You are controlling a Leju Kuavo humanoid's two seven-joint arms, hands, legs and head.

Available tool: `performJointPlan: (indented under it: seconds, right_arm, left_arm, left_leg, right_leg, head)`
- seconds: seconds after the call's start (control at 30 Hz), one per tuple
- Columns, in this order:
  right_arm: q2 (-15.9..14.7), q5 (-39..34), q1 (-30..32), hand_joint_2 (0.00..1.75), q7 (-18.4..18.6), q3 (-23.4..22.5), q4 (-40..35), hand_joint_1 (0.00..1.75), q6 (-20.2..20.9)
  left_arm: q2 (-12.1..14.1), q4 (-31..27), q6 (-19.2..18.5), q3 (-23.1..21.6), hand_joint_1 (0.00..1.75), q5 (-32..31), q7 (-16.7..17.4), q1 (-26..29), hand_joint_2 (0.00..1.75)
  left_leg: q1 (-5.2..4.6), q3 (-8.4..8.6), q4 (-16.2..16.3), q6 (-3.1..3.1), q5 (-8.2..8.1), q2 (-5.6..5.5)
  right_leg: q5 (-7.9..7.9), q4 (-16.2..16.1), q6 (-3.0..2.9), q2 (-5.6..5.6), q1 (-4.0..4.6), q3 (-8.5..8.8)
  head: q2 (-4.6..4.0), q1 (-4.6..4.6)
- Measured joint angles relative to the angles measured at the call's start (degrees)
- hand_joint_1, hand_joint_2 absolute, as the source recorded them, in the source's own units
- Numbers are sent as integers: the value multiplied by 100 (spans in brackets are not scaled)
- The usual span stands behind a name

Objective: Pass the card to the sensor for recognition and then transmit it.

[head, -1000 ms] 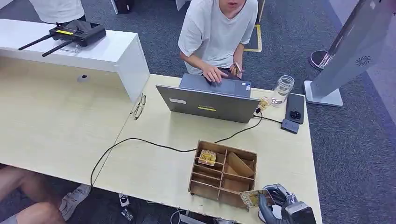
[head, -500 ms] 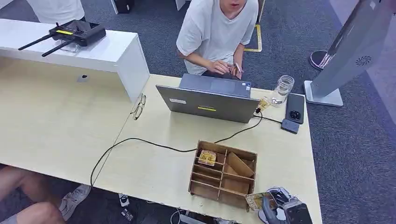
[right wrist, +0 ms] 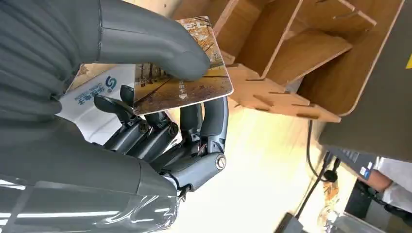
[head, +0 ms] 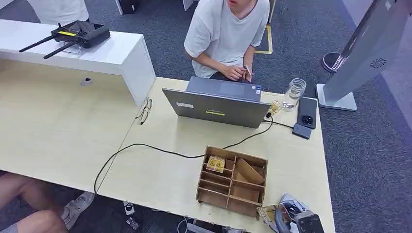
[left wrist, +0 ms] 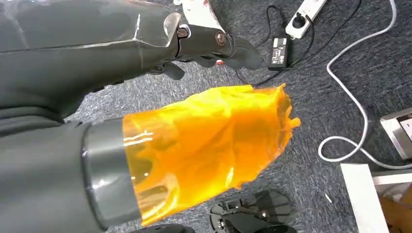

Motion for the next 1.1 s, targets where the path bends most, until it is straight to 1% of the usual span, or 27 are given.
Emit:
performJointPlan:
  seconds: [0.33,0.73,0.83,0.87,1.1]
  right_arm:
    - [-9,-35,37,175,20,-96,0,175,-94]
    - [-7,-17,15,175,70,-181,2,175,-103]
    - [-7,101,-68,175,131,-227,79,175,-79]
    - [0,179,-71,175,149,-229,107,175,-83]
    - [24,409,-61,175,284,-249,149,175,-144]
  left_arm:
    - [0,0,0,35,0,4,0,1,0]
    - [-2,0,-2,50,0,-22,0,1,0]
    - [-13,0,-4,50,0,-44,98,-6,0]
    - [-9,0,-4,50,0,-57,35,2,0]
    - [-9,0,-7,50,0,-74,17,6,0]
  left_leg:
    - [0,0,0,0,0,0]
    - [0,-1,0,0,0,0]
    - [0,0,0,0,0,0]
    - [0,0,0,0,0,0]
    - [0,-1,0,0,0,0]
  right_leg:
    - [0,0,0,0,0,0]
    - [0,0,0,0,0,0]
    - [0,0,0,0,0,0]
    - [0,0,0,0,0,0]
    - [0,0,0,0,0,-1]
  head:
    - [0,0]
    - [0,0]
    - [0,0]
    - [0,0]
    - [0,0]
